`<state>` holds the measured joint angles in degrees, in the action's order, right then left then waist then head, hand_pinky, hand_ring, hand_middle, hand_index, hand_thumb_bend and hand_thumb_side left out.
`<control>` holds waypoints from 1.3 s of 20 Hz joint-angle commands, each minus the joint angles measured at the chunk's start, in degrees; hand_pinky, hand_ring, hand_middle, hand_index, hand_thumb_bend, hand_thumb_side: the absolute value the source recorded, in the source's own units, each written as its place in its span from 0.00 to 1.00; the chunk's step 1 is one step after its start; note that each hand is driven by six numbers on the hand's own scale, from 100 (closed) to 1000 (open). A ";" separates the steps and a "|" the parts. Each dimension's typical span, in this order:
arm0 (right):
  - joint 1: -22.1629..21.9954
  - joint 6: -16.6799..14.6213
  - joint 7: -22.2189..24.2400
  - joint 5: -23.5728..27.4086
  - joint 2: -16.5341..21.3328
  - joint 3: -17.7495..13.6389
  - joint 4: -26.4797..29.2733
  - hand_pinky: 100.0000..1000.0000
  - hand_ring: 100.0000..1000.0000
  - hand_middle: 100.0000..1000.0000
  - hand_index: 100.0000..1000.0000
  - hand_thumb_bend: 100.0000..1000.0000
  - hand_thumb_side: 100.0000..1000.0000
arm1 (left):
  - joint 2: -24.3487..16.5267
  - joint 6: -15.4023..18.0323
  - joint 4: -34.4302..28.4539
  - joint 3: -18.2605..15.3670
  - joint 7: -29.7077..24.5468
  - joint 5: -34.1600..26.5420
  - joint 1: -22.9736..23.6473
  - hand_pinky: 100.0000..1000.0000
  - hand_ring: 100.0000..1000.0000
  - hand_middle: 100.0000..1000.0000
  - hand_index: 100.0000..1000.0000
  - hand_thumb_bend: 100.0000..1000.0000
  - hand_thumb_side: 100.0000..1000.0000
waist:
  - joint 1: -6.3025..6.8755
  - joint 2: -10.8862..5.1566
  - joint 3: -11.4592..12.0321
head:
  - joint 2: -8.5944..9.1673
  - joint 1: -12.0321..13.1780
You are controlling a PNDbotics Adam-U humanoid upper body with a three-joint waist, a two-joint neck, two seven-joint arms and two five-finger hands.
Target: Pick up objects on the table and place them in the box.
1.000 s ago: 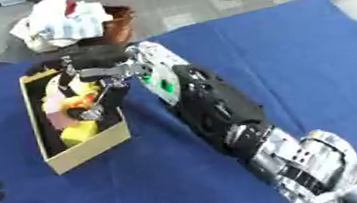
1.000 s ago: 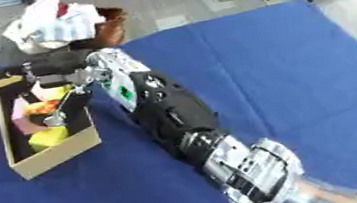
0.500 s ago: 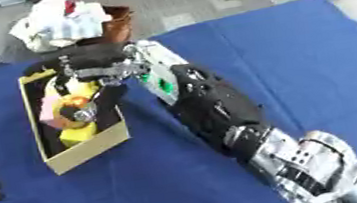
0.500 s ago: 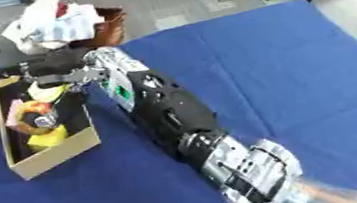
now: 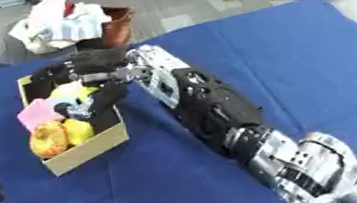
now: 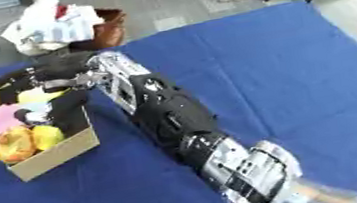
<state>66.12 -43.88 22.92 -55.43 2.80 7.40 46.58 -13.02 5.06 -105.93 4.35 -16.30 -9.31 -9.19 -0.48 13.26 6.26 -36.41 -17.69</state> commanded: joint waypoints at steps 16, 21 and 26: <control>0.32 -8.09 14.94 17.41 5.10 1.50 8.16 0.87 0.95 1.00 1.00 0.00 0.08 | -0.65 0.23 -0.92 -0.67 0.62 -0.02 -0.49 0.60 0.62 0.59 0.77 0.00 0.76 | -0.63 -1.93 -1.49 | 0.38 1.42; -3.54 -8.08 15.67 27.48 10.28 1.79 15.73 0.87 0.93 0.99 1.00 0.00 0.05 | -1.17 0.46 -0.97 -1.66 1.53 0.25 -0.35 0.60 0.62 0.59 0.77 0.00 0.75 | -0.80 -2.32 -3.53 | 0.03 3.37; -12.30 -5.11 14.90 41.83 16.71 0.57 28.01 0.84 0.90 0.95 1.00 0.00 0.11 | -1.65 0.69 -0.93 -2.59 2.64 0.80 0.26 0.60 0.62 0.59 0.77 0.00 0.73 | -1.14 -3.00 -5.72 | -0.94 5.56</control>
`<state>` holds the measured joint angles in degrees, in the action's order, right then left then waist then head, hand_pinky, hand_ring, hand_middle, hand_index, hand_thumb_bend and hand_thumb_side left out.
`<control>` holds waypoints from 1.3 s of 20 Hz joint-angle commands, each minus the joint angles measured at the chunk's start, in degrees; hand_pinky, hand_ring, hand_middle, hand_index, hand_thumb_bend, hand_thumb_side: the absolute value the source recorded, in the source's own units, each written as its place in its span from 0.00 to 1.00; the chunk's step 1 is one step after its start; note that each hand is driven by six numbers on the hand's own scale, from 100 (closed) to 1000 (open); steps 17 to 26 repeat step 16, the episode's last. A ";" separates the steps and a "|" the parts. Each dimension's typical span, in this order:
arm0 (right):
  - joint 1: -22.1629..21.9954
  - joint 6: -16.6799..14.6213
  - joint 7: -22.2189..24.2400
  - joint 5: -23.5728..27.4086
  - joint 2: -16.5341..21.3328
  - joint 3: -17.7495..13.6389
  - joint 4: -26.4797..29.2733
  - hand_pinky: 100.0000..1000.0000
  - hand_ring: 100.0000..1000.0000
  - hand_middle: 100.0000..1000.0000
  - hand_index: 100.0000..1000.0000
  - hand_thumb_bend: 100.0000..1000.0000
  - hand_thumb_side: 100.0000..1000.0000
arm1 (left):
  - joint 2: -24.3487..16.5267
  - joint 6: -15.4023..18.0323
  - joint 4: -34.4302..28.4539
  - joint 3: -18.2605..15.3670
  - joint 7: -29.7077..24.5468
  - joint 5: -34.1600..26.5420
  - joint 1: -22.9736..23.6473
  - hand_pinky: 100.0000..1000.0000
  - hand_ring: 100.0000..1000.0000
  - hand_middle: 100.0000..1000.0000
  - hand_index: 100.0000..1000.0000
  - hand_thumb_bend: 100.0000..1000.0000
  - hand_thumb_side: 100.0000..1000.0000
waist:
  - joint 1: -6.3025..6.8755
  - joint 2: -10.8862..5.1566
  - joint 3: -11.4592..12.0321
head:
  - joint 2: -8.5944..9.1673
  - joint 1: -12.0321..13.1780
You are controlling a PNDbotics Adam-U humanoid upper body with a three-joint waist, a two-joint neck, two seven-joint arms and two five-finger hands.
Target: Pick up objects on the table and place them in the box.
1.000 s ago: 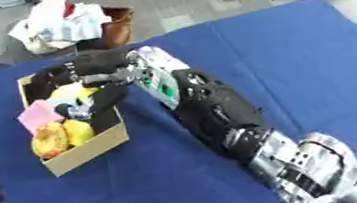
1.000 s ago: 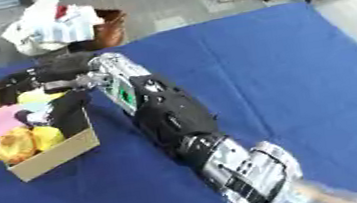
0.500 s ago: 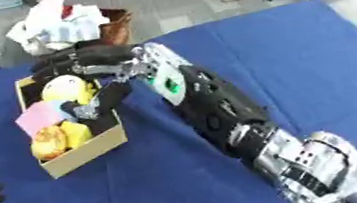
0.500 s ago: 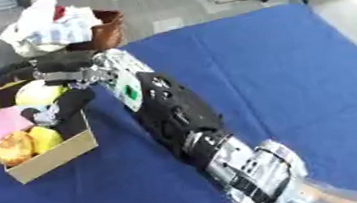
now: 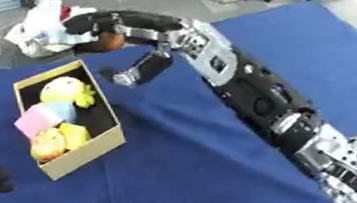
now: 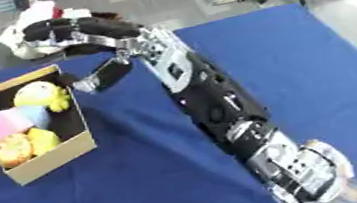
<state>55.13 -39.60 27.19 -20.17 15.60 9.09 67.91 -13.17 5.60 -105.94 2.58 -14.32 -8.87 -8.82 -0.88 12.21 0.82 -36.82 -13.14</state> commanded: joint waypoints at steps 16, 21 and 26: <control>-36.74 14.68 7.36 33.03 0.50 -14.48 33.23 0.69 0.68 0.73 0.84 0.00 0.39 | -1.05 0.01 -0.40 -0.82 1.53 0.99 1.14 0.60 0.63 0.59 0.77 0.00 0.72 | 0.03 -4.02 -4.37 | -5.02 8.89; -36.74 14.68 7.36 33.03 0.50 -14.48 33.23 0.69 0.68 0.73 0.84 0.00 0.39 | -1.05 0.01 -0.40 -0.82 1.53 0.99 1.14 0.60 0.63 0.59 0.77 0.00 0.72 | 0.03 -4.02 -4.37 | -5.02 8.89; -36.74 14.68 7.36 33.03 0.50 -14.48 33.23 0.69 0.68 0.73 0.84 0.00 0.39 | -1.05 0.01 -0.40 -0.82 1.53 0.99 1.14 0.60 0.63 0.59 0.77 0.00 0.72 | 0.03 -4.02 -4.37 | -5.02 8.89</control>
